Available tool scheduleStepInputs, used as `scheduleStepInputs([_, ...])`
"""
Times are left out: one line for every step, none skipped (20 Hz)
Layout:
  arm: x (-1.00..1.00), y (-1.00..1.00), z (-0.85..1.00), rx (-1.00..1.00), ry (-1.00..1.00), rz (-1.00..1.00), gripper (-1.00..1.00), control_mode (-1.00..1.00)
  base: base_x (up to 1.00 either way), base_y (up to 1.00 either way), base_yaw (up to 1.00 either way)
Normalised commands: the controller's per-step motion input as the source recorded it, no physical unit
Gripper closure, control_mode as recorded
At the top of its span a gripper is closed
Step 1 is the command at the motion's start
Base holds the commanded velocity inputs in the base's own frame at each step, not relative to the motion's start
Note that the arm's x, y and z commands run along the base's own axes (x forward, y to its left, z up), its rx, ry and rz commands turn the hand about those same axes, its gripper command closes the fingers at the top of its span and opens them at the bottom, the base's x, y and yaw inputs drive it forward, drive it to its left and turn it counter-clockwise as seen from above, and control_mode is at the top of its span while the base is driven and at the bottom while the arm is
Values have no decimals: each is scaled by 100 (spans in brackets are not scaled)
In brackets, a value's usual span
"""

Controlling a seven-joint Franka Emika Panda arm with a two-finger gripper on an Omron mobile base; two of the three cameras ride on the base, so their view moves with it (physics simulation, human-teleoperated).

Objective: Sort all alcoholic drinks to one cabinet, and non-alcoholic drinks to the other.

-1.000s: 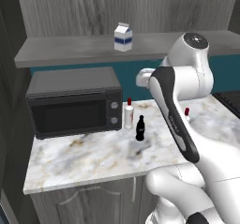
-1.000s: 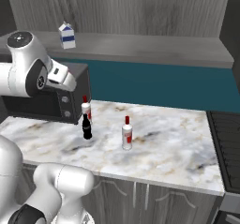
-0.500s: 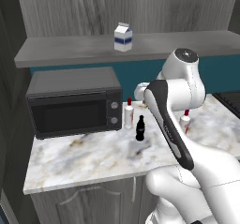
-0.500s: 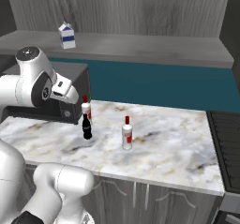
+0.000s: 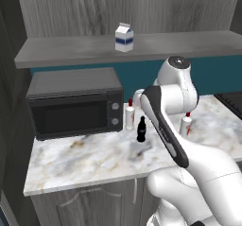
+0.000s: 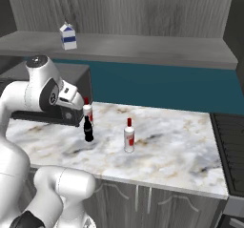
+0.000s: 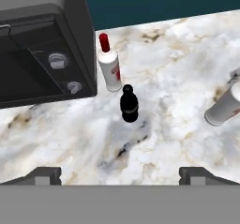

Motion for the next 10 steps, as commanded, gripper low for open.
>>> scheduleStepInputs([27,0,-35,-2,6,0,-100,-100,0,0,0])
scheduleStepInputs([23,0,-36,-3,6,0,-100,-100,0,0,0])
scheduleStepInputs([20,0,-39,-2,5,0,-100,-100,0,0,0])
scheduleStepInputs([19,0,-39,-2,6,0,-100,-100,0,0,0])
scheduleStepInputs([19,0,-41,-3,6,0,-100,-100,0,0,0])
scheduleStepInputs([16,0,-43,-3,6,0,-100,-100,0,0,0])
scheduleStepInputs([11,0,-43,-3,5,0,-100,-100,0,0,0])
scheduleStepInputs([9,0,-41,-3,5,0,-100,-100,0,0,0])
scheduleStepInputs([7,0,-43,-3,4,0,-100,-100,0,0,0])
scheduleStepInputs([6,0,-44,-4,5,0,-100,-100,0,0,0])
